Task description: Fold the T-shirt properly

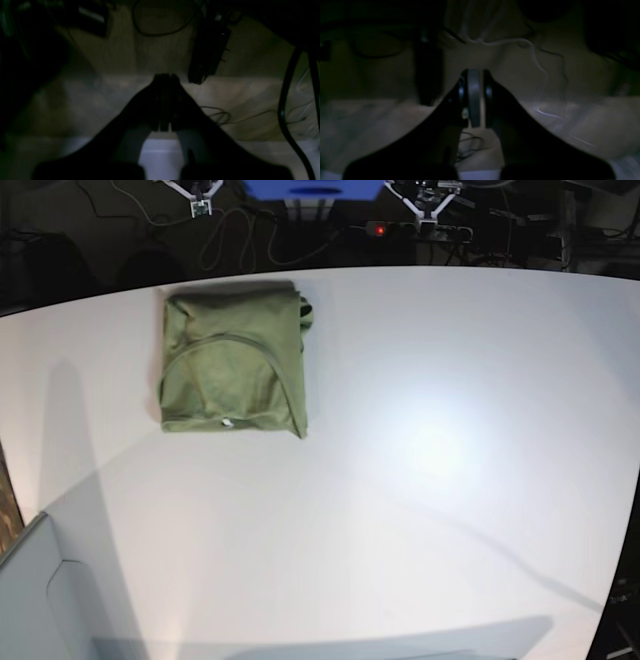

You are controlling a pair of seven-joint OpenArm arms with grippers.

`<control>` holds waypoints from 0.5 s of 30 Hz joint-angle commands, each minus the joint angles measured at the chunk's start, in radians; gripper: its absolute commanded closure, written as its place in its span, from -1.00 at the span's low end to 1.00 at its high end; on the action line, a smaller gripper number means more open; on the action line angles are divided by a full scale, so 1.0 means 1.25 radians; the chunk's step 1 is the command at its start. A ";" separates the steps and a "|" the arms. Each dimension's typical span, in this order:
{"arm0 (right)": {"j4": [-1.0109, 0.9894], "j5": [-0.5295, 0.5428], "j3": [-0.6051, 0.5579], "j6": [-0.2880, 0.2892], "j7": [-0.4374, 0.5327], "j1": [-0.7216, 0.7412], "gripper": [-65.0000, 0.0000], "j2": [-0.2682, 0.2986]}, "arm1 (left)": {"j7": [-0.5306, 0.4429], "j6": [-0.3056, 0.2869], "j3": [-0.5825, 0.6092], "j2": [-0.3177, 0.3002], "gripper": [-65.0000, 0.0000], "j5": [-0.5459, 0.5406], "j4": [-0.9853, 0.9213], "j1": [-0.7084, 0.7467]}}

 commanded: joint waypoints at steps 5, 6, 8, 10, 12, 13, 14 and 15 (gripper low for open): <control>0.000 0.001 0.000 -0.078 0.011 -0.009 1.00 -0.014 | -0.004 0.005 0.056 0.004 1.00 0.000 -0.006 0.001; 0.000 0.001 0.000 -0.082 0.011 -0.009 1.00 -0.019 | -0.004 0.005 0.057 0.005 1.00 0.000 -0.006 0.001; 0.000 0.001 0.000 -0.083 0.011 -0.009 1.00 -0.026 | -0.004 0.005 0.057 0.005 1.00 0.000 -0.006 0.000; 0.000 0.001 0.000 -0.083 0.011 -0.008 1.00 -0.028 | -0.004 0.005 0.057 0.005 1.00 0.000 -0.006 -0.001; 0.000 0.001 0.000 -0.083 0.011 -0.008 1.00 -0.030 | -0.004 0.005 0.057 0.005 1.00 0.000 -0.006 -0.007; 0.000 0.001 0.000 -0.083 0.011 -0.008 1.00 -0.030 | -0.004 0.005 0.057 0.005 1.00 0.000 -0.006 -0.007; 0.000 0.001 0.000 -0.083 0.011 -0.008 1.00 -0.030 | -0.004 0.005 0.059 0.005 1.00 0.000 -0.006 -0.007; 0.000 0.001 0.000 -0.083 0.011 -0.008 1.00 -0.030 | -0.004 0.005 0.059 0.005 1.00 0.000 -0.006 -0.006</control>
